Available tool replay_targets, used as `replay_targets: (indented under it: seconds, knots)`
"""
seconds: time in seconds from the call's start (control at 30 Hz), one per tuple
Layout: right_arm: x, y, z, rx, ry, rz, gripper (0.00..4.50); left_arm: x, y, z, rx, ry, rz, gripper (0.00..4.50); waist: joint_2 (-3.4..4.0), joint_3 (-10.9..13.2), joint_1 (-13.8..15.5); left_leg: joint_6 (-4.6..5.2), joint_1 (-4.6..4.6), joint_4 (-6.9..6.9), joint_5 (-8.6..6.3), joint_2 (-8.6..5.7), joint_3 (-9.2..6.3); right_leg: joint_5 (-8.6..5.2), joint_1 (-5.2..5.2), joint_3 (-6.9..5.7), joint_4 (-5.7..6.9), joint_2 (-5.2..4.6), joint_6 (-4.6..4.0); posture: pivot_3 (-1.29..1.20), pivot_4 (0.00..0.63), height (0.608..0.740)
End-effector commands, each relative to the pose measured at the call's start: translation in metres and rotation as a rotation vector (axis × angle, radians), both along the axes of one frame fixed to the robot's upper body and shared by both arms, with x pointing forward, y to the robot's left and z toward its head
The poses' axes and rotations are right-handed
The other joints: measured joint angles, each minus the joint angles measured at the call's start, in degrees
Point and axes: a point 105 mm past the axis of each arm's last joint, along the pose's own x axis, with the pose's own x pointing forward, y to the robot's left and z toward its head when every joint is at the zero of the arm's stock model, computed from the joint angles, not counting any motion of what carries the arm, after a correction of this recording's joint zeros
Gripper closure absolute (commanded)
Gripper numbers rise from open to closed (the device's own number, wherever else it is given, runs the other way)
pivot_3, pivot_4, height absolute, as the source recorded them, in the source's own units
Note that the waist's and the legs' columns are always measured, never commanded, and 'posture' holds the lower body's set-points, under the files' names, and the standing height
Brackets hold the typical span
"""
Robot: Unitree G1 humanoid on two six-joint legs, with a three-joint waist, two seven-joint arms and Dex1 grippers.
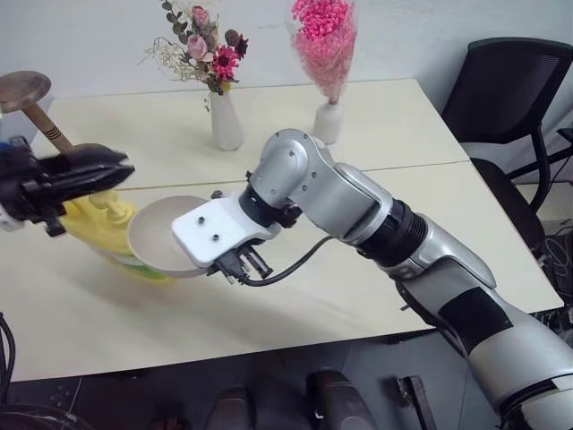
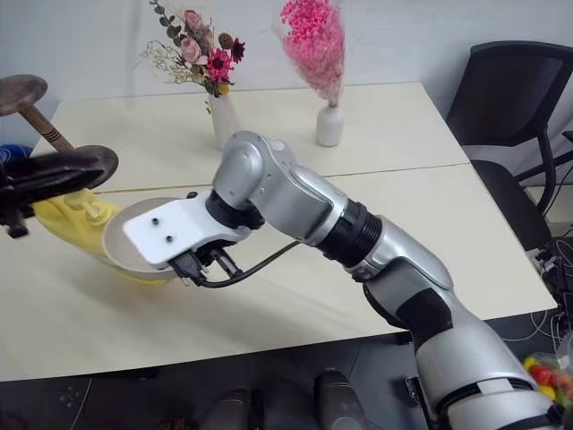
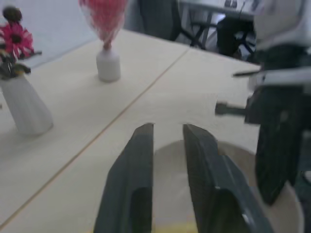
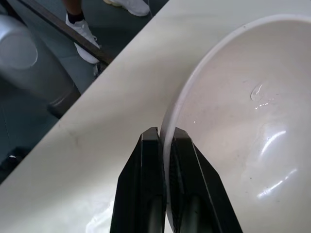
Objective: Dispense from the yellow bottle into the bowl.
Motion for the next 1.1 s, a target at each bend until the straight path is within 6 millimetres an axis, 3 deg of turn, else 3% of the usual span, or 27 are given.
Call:
replay_targets:
  seconds: [0.03,0.1,0.2,0.3,0.43,0.5,0.6,0.77,0.83,0.97,1.03,1.1]
  knots:
    - [0.019,-0.022,0.006,0.089,-0.081,-0.026,4.50,-0.023,-0.011,0.025,0.023,-0.043,-0.062,1.95,-0.06,0.0,0.0,0.00,-0.01,-0.01,0.00,0.00,-0.02,0.00,0.02,-0.02,-0.06,0.00,0.00,0.00,0.150,0.740]
    - [0.043,-0.051,-0.009,0.115,-0.098,-0.132,4.50,-0.039,-0.019,0.028,0.079,-0.028,-0.094,1.32,-0.11,0.0,0.0,0.01,-0.02,-0.01,-0.02,-0.03,-0.09,0.00,0.08,-0.05,-0.14,-0.01,0.00,0.00,0.150,0.740]
    - [0.073,-0.095,-0.034,0.134,-0.121,-0.291,4.50,-0.061,-0.022,0.014,0.174,0.047,-0.109,0.41,-0.08,0.0,0.5,0.03,-0.05,-0.02,-0.03,-0.08,-0.14,0.00,0.18,-0.05,-0.34,-0.01,0.00,0.00,0.150,0.740]
    - [0.097,-0.142,-0.061,0.104,-0.162,-0.452,4.50,-0.078,-0.016,-0.014,0.270,0.151,-0.060,0.41,0.20,0.2,0.6,0.04,-0.06,-0.04,-0.03,-0.06,0.09,0.00,0.14,0.04,-0.50,0.03,-0.01,0.00,0.150,0.740]
    - [0.107,-0.187,-0.096,0.039,-0.164,-0.575,4.50,-0.098,-0.009,-0.049,0.358,0.234,-0.010,0.41,0.29,0.3,0.0,-0.05,0.01,-0.05,0.03,0.15,0.34,-0.02,0.01,0.18,-0.64,0.29,-0.04,0.00,0.150,0.740]
    - [0.109,-0.199,-0.112,0.014,-0.176,-0.601,4.50,-0.101,-0.008,-0.054,0.356,0.221,0.017,0.41,0.27,0.3,0.2,-0.06,0.23,-0.12,0.04,0.16,0.36,-0.06,0.11,0.29,-0.52,0.30,-0.12,0.00,0.150,0.740]
    - [0.116,-0.196,-0.116,0.053,-0.151,-0.652,3.77,-0.099,-0.009,-0.054,0.340,0.200,0.019,0.39,0.26,0.3,0.5,-0.12,0.38,-0.04,0.08,0.18,0.32,-0.03,0.25,0.38,-0.47,0.30,-0.18,0.00,0.150,0.740]
    - [0.116,-0.197,-0.107,0.104,-0.089,-0.669,2.10,-0.095,-0.008,-0.056,0.308,0.192,0.021,0.39,0.28,0.3,1.2,-0.11,0.31,-0.09,0.08,0.16,0.28,0.00,0.19,0.36,-0.45,0.26,-0.23,0.00,0.150,0.740]
    - [0.117,-0.200,-0.092,0.171,-0.079,-0.688,1.49,-0.094,-0.006,-0.059,0.292,0.198,0.023,0.39,0.28,0.3,1.3,-0.08,0.22,-0.11,0.06,0.13,0.20,0.00,0.18,0.28,-0.56,0.22,-0.23,0.00,0.150,0.740]
    - [0.122,-0.225,-0.036,0.383,-0.026,-0.781,0.19,-0.093,0.004,-0.063,0.247,0.198,0.057,0.39,0.30,0.3,1.3,-0.05,0.17,-0.11,0.04,0.10,0.21,0.02,0.20,0.27,-0.69,0.18,-0.24,0.00,0.150,0.740]
    - [0.115,-0.245,-0.011,0.440,0.036,-0.803,0.19,-0.093,0.007,-0.062,0.223,0.187,0.061,0.39,0.34,0.3,1.4,-0.05,0.17,-0.10,0.03,0.10,0.19,0.02,0.23,0.24,-0.72,0.18,-0.23,0.00,0.150,0.740]
    - [0.107,-0.263,0.002,0.445,0.072,-0.815,0.19,-0.094,0.009,-0.059,0.205,0.182,0.058,0.39,0.35,0.3,1.7,-0.04,0.19,-0.09,0.04,0.12,0.16,0.02,0.27,0.22,-0.71,0.19,-0.24,0.00,0.150,0.740]
